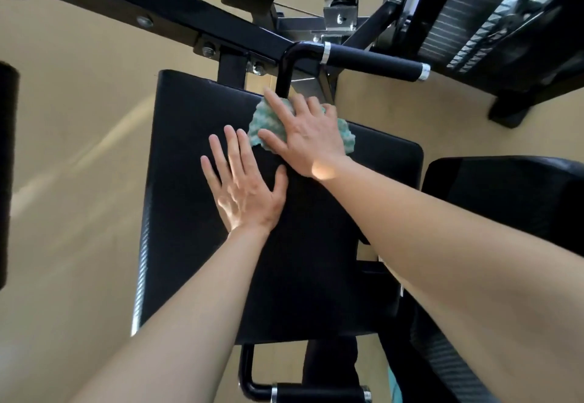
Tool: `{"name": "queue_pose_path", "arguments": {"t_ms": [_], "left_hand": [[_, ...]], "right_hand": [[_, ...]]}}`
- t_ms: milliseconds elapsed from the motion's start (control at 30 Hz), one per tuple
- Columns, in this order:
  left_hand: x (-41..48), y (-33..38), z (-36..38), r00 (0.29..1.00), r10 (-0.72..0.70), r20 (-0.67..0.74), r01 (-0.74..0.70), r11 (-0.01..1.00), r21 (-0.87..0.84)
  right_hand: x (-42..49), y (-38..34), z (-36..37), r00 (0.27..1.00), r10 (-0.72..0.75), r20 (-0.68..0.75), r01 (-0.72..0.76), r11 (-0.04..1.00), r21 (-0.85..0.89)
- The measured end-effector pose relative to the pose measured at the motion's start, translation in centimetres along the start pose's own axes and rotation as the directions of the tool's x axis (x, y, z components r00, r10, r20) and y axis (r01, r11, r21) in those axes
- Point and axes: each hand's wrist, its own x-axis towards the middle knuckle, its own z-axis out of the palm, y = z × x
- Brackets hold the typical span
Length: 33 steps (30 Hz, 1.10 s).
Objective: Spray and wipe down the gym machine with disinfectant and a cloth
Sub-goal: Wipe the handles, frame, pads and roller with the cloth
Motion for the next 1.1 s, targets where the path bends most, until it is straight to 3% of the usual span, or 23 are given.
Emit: {"name": "queue_pose_path", "arguments": {"t_ms": [200,367,500,533,600,733,833,900,967,1100], "left_hand": [[0.3,0.6,-0.1,0.999,-0.032,0.005,0.032,0.998,0.048],[0.3,0.7,0.2,0.999,-0.034,0.0,0.034,0.998,0.05],[0.2,0.9,0.0,0.999,-0.041,0.007,0.04,0.998,0.054],[0.2,0.9,0.0,0.999,-0.039,0.021,0.037,0.998,0.06],[0.3,0.9,-0.2,0.998,-0.037,0.051,0.033,0.995,0.089],[1.5,1.6,-1.2,0.996,-0.085,0.024,0.083,0.994,0.068],[4.6,3.7,-1.6,0.999,0.009,0.037,-0.01,0.999,0.048],[6.4,4.9,-1.6,0.992,0.061,0.113,-0.071,0.994,0.081],[7.1,5.2,-1.2,0.985,0.083,0.15,-0.099,0.989,0.105],[6.5,4.4,-0.5,0.984,0.137,0.114,-0.152,0.978,0.14]], "right_hand": [[-5.9,6.1,0.4,0.933,0.36,0.011,-0.36,0.93,0.069],[-8.6,7.7,1.5,0.741,0.671,0.009,-0.66,0.726,0.191],[-8.8,6.6,1.7,0.6,0.798,0.056,-0.779,0.566,0.269],[-8.5,6.1,1.7,0.606,0.794,0.057,-0.777,0.575,0.256],[-7.7,5.1,1.7,0.683,0.729,0.047,-0.721,0.662,0.203],[-4.6,3.2,0.3,0.873,0.48,0.081,-0.486,0.853,0.19],[-2.5,2.3,-0.7,0.961,0.257,0.106,-0.273,0.941,0.197],[-2.5,3.3,-0.8,0.971,0.214,0.103,-0.229,0.959,0.17],[-4.0,5.0,-0.4,0.949,0.302,0.09,-0.313,0.936,0.159],[-8.1,7.5,1.2,0.787,0.611,0.087,-0.613,0.758,0.225]]}}
